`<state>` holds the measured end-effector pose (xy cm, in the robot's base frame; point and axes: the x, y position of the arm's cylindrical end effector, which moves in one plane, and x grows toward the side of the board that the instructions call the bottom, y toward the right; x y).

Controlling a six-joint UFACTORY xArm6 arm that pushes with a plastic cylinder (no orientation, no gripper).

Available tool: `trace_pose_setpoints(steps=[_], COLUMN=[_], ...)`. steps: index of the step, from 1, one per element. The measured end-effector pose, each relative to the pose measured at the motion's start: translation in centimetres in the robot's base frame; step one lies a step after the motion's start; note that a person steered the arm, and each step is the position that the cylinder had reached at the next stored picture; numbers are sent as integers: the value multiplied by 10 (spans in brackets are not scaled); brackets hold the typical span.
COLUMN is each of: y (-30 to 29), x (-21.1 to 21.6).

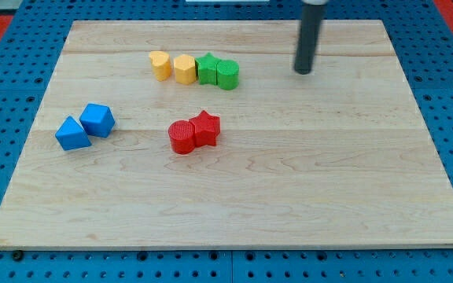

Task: Push the red circle with the red star towards the bottom left of the board

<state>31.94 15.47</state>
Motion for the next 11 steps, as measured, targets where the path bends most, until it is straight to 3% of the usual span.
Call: trace_pose_setpoints(steps=[1,2,3,7,10,11], y=[66,70,22,-222,-271,-322], x=[24,83,116,115,58,58])
